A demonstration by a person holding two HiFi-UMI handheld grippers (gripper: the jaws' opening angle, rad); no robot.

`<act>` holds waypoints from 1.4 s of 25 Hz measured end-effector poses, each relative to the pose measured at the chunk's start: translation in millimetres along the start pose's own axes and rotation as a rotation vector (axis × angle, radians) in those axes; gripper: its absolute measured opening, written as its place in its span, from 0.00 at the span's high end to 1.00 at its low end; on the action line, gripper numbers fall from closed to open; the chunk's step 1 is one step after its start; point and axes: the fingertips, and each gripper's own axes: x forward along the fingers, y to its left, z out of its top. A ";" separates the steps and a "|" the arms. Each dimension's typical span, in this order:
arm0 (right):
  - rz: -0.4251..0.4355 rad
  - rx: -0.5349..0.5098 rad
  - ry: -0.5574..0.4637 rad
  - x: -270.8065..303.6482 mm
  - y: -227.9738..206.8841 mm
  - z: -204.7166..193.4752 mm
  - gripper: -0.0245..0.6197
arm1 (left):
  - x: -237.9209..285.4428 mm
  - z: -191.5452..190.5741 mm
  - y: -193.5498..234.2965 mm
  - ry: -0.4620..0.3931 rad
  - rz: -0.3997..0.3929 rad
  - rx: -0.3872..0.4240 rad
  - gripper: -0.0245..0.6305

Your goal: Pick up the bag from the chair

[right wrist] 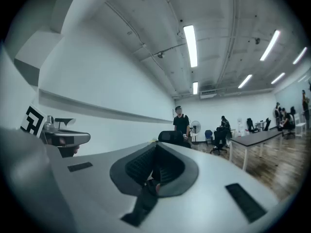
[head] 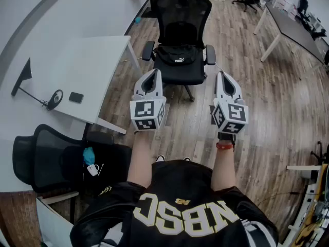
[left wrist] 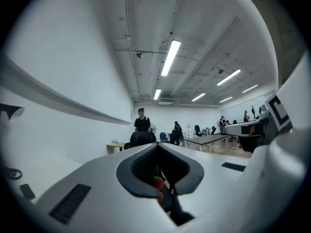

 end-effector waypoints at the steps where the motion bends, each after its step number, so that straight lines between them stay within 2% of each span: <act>1: -0.002 0.008 -0.006 -1.8 -2.5 1.8 0.95 | -0.2 1.7 -2.7 -0.002 0.000 0.000 0.94; 6: -0.007 0.049 -0.038 -10.4 -14.7 8.0 0.95 | -0.3 6.9 -16.7 -0.011 -0.002 0.001 0.94; 13: 0.031 0.028 -0.022 -17.0 -23.7 -0.9 0.95 | -1.9 10.0 -37.7 -0.026 0.005 0.006 0.94; 18: 0.053 0.043 -0.007 -20.4 -26.4 -14.2 0.95 | -7.2 0.5 -50.6 -0.006 -0.005 0.015 0.94; 22: 0.071 0.039 0.023 -5.1 -24.4 -27.5 0.95 | 0.0 -13.2 -45.4 0.017 0.001 -0.002 0.94; 25: 0.082 0.043 0.049 16.4 -20.8 -38.3 0.95 | 15.8 -23.7 -35.1 0.032 -0.001 -0.018 0.94; 30: 0.095 0.035 0.077 83.0 -8.6 -55.0 0.95 | 76.3 -41.8 4.2 0.046 -0.022 -0.032 0.94; 35: 0.111 0.019 0.064 181.3 -1.4 -33.8 0.95 | 163.2 -26.5 54.7 0.017 -0.045 -0.019 0.94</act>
